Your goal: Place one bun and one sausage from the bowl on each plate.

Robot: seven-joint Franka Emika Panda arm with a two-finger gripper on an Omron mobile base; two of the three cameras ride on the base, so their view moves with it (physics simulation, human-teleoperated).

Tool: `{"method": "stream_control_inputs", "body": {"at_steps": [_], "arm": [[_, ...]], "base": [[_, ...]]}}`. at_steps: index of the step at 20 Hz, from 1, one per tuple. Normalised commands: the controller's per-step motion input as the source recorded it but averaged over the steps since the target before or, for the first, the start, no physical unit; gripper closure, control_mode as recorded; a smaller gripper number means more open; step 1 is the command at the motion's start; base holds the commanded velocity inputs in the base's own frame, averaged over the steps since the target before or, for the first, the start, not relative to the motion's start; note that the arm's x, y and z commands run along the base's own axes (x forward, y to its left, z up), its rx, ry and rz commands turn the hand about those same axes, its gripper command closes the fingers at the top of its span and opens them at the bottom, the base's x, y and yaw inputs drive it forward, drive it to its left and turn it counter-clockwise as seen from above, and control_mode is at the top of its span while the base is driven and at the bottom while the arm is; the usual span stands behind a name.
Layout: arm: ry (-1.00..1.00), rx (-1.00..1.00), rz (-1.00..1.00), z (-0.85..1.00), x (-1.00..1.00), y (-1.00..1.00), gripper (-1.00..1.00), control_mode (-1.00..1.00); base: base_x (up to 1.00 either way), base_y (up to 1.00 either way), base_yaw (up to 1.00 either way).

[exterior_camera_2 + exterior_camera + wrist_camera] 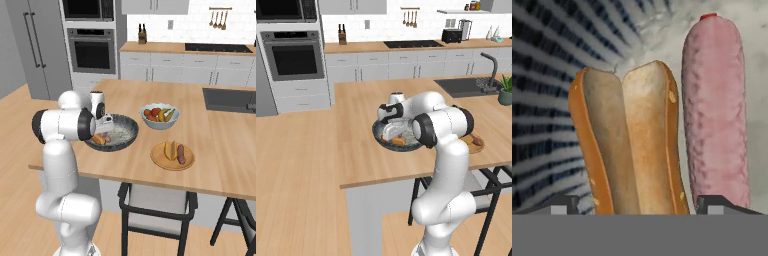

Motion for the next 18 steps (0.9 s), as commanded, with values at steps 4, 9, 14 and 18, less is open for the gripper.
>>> {"method": "stream_control_inputs", "body": {"at_steps": [4,9,14,18], "arm": [[0.00,0.00,0.00,-0.20,0.19,-0.01,-1.00,-1.00],[0.00,0.00,0.00,-0.39,0.24,-0.11,-1.00,-1.00],[0.00,0.00,0.00,-0.67,0.13,-0.16,-1.00,-1.00],[-0.04,0.00,0.00,-0.09,0.19,-0.35,-1.00,-1.00]], "base": [[0.00,0.00,0.00],[0.00,0.00,0.00],[0.00,0.00,0.00],[0.00,0.00,0.00]]}}
